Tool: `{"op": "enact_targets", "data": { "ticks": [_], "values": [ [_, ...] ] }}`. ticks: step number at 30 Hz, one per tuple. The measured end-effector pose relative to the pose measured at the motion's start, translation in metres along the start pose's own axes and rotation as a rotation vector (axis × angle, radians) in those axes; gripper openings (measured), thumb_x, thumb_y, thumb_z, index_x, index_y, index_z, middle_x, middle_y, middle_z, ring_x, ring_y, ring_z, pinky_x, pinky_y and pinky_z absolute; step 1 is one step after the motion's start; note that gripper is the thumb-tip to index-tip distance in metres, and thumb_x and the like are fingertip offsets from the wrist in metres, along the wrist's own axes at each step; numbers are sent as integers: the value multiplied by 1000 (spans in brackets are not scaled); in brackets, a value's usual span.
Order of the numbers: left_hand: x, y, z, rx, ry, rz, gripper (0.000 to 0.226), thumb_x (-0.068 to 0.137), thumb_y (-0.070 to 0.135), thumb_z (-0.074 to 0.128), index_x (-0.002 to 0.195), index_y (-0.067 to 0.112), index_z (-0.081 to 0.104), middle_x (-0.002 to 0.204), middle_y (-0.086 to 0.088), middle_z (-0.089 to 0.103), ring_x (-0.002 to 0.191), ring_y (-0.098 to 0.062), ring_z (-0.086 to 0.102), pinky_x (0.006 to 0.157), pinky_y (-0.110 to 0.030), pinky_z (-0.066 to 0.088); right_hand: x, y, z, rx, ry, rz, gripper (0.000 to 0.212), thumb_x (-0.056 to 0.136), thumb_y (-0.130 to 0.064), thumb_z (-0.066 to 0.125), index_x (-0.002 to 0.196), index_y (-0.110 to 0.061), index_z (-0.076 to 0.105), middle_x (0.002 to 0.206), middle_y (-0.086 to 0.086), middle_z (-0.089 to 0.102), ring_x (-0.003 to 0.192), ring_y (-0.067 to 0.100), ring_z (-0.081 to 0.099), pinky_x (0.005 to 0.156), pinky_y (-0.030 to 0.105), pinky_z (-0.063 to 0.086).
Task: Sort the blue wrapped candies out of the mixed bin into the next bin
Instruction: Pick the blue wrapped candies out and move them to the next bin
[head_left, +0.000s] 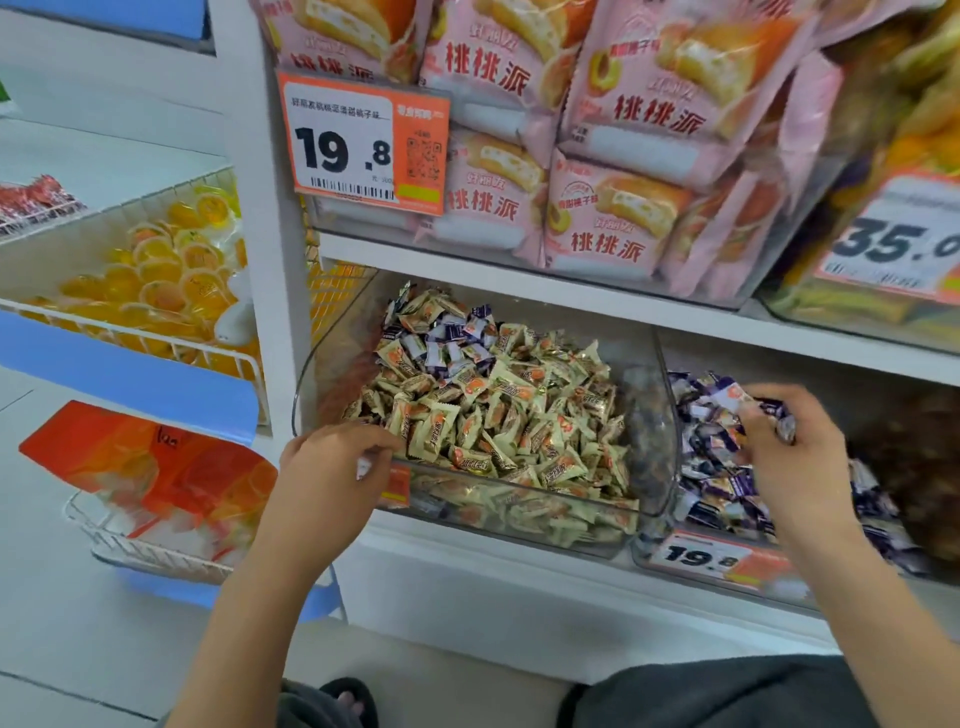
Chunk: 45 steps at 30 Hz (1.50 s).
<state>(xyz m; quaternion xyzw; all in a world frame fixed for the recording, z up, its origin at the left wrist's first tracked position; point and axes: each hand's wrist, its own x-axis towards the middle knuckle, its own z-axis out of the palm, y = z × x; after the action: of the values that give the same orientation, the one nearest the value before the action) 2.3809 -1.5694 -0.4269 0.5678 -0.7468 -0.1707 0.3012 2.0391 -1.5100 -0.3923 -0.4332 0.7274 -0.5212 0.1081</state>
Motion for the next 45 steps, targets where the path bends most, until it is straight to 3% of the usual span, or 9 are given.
{"op": "enact_targets", "data": {
  "ticks": [3,10,16,21,26,33,36,40,45],
  "values": [
    [1,2,-1,7,-2,-14,20,87,11,60,93,25,73,91,17,64,92,-13,62,89,-41,48,8,14,-10,-194,-187,24,29,98,-24,45,126,-26,52,117,0,57,104,25,58,71,29,41],
    [-2,2,-3,0,70,-54,19,84,6,63,93,18,75,100,2,71,87,-18,65,78,-32,49,-23,-31,31,-265,-181,-393,21,94,-15,50,105,-27,63,91,0,69,76,22,62,68,35,52],
    [-7,1,-7,-16,132,-92,20,83,8,65,88,26,73,96,9,71,76,-17,63,85,-50,48,-18,-80,144,-328,-907,-596,35,91,-21,59,124,-32,52,130,-7,56,103,13,61,93,34,48],
    [-5,-10,-15,-53,140,-131,20,84,11,63,95,25,73,99,9,70,54,-4,47,78,-42,50,-4,-93,226,-448,-1210,-863,36,84,-16,68,119,-21,59,121,0,56,110,15,49,93,32,41],
    [-3,-22,-21,-38,89,-143,20,84,10,64,94,26,71,89,12,65,68,-7,57,63,-15,39,25,-76,236,-585,-1108,-952,14,88,-29,63,92,-16,58,96,-2,53,94,16,50,79,32,43],
    [-4,-33,-25,-71,24,-89,22,84,14,62,91,34,68,93,29,59,90,6,55,71,-6,42,50,-99,228,-736,-909,-947,25,80,-36,69,104,-33,61,121,-10,54,119,13,41,100,37,31],
    [-5,-35,-24,-63,5,-107,21,85,18,61,95,34,69,96,30,59,95,7,53,76,-2,38,27,-110,239,-552,-1054,-951,34,79,-31,72,110,-29,57,107,-12,54,105,11,47,85,32,43],
    [-6,-34,-25,-58,-7,-106,20,86,20,59,97,34,68,98,29,59,99,10,50,79,1,33,16,-99,259,-834,-1097,-925,57,74,-34,76,120,-18,46,99,-1,56,86,19,56,66,35,50],
    [-7,-34,-26,-82,-21,-109,22,87,20,57,100,34,69,101,28,61,100,8,52,81,-1,36,27,-87,258,-506,-1111,-715,25,83,-5,63,101,-19,53,77,8,59,65,24,57,60,39,49]
  ]
}}
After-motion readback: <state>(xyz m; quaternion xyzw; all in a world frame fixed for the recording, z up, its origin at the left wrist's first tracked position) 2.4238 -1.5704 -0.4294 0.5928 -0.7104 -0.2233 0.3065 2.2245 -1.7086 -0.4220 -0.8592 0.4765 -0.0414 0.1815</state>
